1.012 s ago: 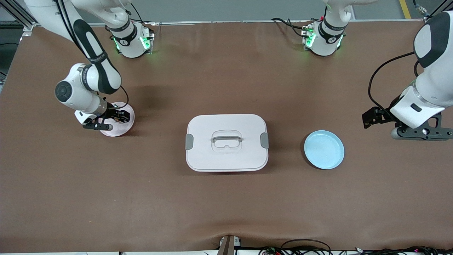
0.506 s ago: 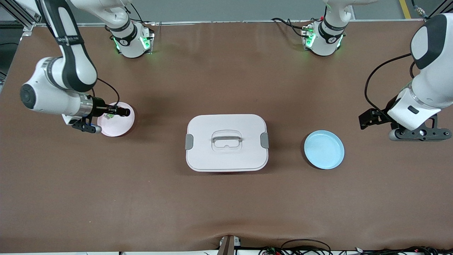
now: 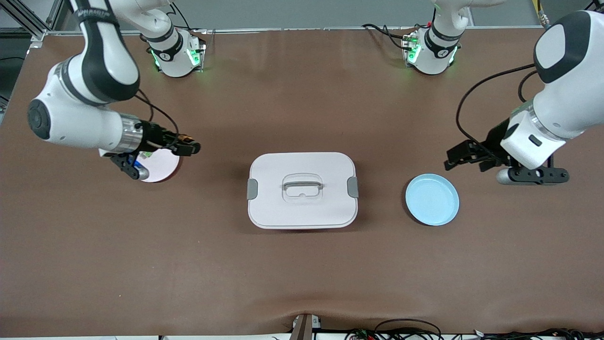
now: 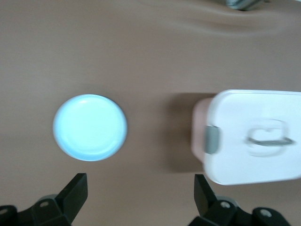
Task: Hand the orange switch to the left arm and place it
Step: 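Lift the switch over the box while the left gripper approaches it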
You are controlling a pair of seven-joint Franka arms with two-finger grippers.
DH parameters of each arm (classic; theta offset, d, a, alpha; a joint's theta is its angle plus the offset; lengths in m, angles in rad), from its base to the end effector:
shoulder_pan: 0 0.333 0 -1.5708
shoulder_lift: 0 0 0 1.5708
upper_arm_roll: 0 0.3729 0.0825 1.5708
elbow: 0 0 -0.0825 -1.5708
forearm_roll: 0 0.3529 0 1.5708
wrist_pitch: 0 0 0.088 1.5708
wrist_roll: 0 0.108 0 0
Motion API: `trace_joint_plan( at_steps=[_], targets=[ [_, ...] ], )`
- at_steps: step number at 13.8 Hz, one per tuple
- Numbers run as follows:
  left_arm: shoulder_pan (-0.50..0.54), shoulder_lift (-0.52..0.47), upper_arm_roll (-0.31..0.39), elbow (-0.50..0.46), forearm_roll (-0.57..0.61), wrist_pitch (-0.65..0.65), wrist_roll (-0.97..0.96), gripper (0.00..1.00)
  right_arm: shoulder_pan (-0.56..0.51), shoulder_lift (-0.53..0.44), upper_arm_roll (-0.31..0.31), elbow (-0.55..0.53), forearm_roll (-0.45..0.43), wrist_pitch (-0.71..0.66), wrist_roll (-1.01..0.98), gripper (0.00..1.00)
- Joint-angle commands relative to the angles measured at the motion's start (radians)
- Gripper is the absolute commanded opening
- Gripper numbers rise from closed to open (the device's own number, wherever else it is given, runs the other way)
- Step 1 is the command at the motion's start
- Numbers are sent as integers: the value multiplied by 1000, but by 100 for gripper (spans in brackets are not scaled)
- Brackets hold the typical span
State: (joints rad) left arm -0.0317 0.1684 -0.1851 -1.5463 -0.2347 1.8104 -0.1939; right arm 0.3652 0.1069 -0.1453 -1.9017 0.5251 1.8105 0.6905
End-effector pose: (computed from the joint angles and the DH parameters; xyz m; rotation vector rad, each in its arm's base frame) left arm 0.5863 -0.1384 0.6232 2.8651 0.0371 0.0612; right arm 0.5230 0.1633 0.5071 -2.6009 0.8759 0.5369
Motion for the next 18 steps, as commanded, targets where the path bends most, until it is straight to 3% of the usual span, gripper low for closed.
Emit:
trace_joint_plan(
  at_steps=[1,3,10,12,14,18],
  targets=[
    [-5,-20,-22,-3,-147,6,-10,100,82,60,-10,162,67,-28,258,0],
    [-8,-29,-25,-6,-267,30,-10,100,145,123,-10,277,72,-25,418,0],
    [-14,-72,-194,-75,-276,216,-131,100,256,287,-8,534,75,-16,871,0],
    [-14,-67,-253,-104,-276,301,-189,94,256,333,7,630,81,-17,984,0],
    [-14,-53,-307,-135,-288,429,-254,94,259,359,13,694,114,-13,1047,0],
    [-31,-3,-326,-135,-383,497,-266,89,290,393,15,767,118,41,1135,0]
  ],
)
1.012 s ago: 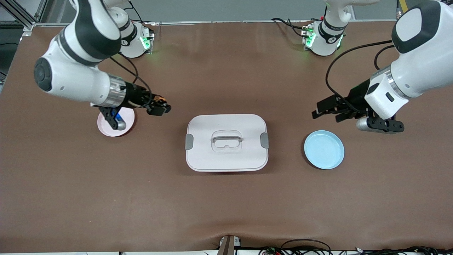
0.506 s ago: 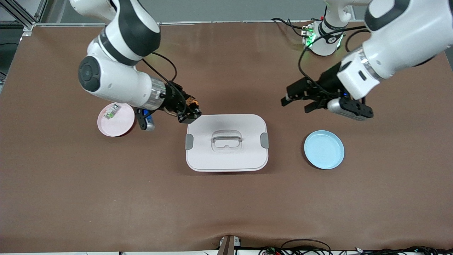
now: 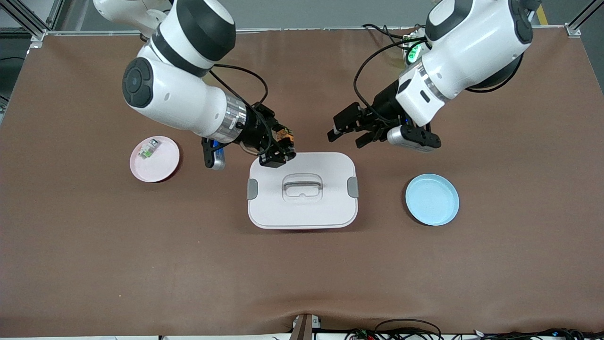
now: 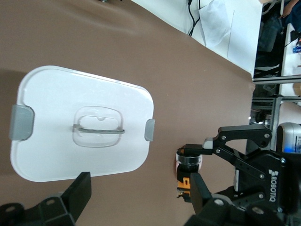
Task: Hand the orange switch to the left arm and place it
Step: 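Lift the switch over the box while the left gripper approaches it, then grasp the switch with the left gripper while the right gripper opens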
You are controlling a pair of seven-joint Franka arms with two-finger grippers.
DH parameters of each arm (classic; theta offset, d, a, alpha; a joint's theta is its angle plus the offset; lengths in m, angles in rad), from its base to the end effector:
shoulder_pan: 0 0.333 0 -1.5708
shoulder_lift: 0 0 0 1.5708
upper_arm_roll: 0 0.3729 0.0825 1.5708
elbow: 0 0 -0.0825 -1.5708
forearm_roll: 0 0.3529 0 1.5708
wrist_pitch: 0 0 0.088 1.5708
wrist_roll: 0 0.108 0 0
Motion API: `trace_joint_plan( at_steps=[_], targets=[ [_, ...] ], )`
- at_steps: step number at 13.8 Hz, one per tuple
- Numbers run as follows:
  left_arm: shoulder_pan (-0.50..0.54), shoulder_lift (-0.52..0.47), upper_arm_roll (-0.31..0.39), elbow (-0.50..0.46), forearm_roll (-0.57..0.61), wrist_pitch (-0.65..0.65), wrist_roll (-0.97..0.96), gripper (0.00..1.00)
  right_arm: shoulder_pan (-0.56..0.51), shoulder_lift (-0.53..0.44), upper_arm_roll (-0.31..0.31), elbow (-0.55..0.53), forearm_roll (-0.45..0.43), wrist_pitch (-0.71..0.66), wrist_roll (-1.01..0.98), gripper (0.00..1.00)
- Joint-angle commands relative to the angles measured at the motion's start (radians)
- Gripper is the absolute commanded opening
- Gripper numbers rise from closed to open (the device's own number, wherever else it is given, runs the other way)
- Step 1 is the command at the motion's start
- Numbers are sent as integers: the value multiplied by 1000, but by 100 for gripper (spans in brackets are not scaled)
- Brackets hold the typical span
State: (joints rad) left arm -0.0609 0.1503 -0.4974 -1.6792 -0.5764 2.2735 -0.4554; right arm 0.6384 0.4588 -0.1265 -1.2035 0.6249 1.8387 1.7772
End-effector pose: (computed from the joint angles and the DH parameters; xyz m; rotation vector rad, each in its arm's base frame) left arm 0.5325 -0.3201 0.6345 2.4018 0.2363 0.1281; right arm 0.5781 0.4070 0.6042 -2.0890 1.6913 0.6081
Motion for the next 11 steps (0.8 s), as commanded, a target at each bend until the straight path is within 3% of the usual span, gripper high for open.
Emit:
trace_joint_plan(
  at_steps=[1,4,11],
  targets=[
    [-8,29,-15,4,-54,38,-6,85,26,43,-4,68,18,34,62,0],
    [-37,41,-15,7,-117,38,-14,76,56,49,-4,68,18,82,110,0],
    [-51,48,-15,-4,-119,32,-16,76,75,165,10,203,18,132,220,0]
  ],
)
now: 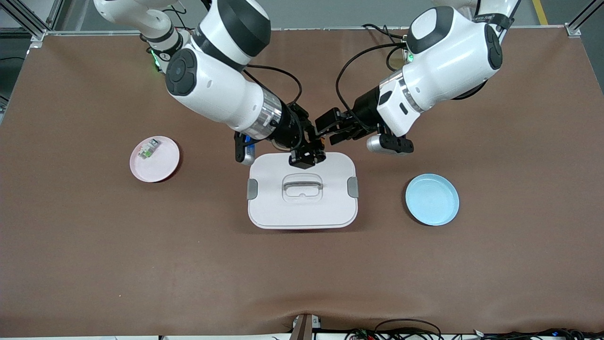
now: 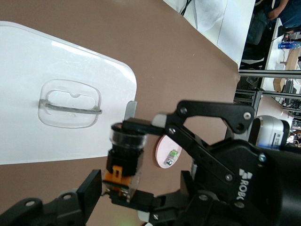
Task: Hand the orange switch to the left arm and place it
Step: 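Grasp the switch with the left gripper while the right gripper opens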
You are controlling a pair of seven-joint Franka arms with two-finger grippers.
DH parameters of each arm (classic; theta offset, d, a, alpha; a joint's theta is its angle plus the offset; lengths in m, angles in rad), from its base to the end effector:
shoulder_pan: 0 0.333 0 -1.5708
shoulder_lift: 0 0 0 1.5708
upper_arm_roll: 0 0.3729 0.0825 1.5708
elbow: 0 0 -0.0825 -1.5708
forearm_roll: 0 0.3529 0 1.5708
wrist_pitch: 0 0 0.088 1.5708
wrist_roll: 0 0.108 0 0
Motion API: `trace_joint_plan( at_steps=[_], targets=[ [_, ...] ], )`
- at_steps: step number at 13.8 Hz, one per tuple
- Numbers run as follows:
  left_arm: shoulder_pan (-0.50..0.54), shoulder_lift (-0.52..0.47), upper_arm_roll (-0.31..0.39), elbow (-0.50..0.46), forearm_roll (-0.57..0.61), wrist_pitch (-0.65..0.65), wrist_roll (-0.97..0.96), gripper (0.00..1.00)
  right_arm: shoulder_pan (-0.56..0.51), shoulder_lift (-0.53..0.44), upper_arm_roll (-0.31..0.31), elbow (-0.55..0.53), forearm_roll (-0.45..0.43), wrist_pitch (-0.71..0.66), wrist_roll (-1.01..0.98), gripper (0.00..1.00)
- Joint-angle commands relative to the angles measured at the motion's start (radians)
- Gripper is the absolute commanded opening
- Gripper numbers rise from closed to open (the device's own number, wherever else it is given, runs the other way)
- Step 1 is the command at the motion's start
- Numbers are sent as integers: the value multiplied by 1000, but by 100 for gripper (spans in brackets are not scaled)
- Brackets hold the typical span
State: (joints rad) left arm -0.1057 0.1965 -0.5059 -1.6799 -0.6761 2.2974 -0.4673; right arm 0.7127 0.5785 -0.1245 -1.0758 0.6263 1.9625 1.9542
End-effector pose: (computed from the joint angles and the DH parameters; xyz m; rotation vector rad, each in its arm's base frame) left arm 0.5296 -0.3497 0.6126 2.3259 0.2743 0.0055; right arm 0.5819 0.4738 0.5886 -1.9379 1.7813 0.5903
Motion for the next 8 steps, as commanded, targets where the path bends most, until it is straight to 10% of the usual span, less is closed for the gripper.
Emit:
trace_joint_plan(
  at_steps=[1,8],
  targets=[
    [-6,4,-6,-3,-17,7,-2,76,-5,46,23,77,16,12,48,0],
    [11,24,-5,-1,41,5,50,76,-27,40,26,79,16,-34,42,0]
  ],
)
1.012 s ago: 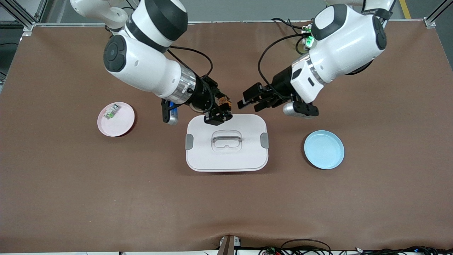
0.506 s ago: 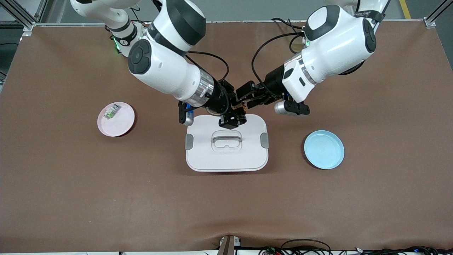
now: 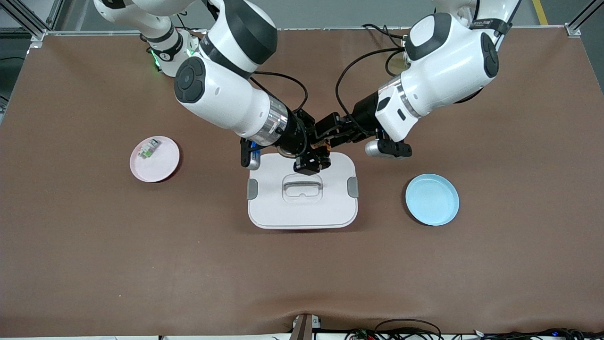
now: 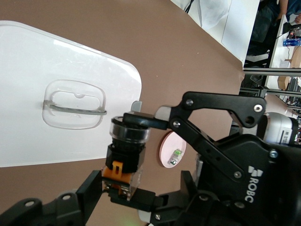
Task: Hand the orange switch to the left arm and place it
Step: 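Grasp the switch with the left gripper while the right gripper opens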
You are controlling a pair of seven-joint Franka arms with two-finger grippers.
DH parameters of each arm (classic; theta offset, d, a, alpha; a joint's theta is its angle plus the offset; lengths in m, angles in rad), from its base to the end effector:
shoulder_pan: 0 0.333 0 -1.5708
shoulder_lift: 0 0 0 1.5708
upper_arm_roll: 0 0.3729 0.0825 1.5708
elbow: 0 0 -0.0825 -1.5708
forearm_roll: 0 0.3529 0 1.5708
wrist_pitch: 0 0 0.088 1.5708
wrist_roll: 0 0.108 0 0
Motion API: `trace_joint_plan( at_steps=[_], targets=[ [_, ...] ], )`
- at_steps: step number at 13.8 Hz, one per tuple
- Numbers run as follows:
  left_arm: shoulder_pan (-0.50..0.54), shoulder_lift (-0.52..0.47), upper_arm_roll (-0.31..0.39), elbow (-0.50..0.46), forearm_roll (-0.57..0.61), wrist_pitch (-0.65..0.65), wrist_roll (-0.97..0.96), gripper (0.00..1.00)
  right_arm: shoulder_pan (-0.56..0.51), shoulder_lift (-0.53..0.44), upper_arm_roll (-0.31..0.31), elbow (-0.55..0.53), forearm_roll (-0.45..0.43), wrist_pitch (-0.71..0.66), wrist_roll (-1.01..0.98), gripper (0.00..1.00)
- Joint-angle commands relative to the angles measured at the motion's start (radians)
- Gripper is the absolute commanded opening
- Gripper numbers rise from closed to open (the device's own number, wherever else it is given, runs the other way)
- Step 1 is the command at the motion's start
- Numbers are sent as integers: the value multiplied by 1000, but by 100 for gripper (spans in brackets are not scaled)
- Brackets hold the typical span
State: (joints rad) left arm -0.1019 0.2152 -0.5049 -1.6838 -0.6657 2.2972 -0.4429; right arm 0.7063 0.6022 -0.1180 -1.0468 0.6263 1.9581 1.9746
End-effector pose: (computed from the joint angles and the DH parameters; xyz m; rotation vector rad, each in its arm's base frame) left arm 0.5360 -0.3475 0.5999 2.3423 0.2560 0.0010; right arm 0.5867 0.4774 0.5840 -1.9240 1.7990 0.5995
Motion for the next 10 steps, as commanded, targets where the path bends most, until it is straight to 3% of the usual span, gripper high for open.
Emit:
trace_joint_plan(
  at_steps=[1,5,7,10],
  targets=[
    [10,6,-4,4,35,5,44,76,-27,14,20,53,18,-30,21,0],
    [4,26,-3,13,35,15,52,76,-30,14,21,91,50,-24,27,0],
    [1,26,-4,12,35,15,52,68,-31,14,21,93,50,-22,27,0],
    [10,20,-4,13,35,13,50,20,-31,14,21,93,50,-21,27,0]
  ],
)
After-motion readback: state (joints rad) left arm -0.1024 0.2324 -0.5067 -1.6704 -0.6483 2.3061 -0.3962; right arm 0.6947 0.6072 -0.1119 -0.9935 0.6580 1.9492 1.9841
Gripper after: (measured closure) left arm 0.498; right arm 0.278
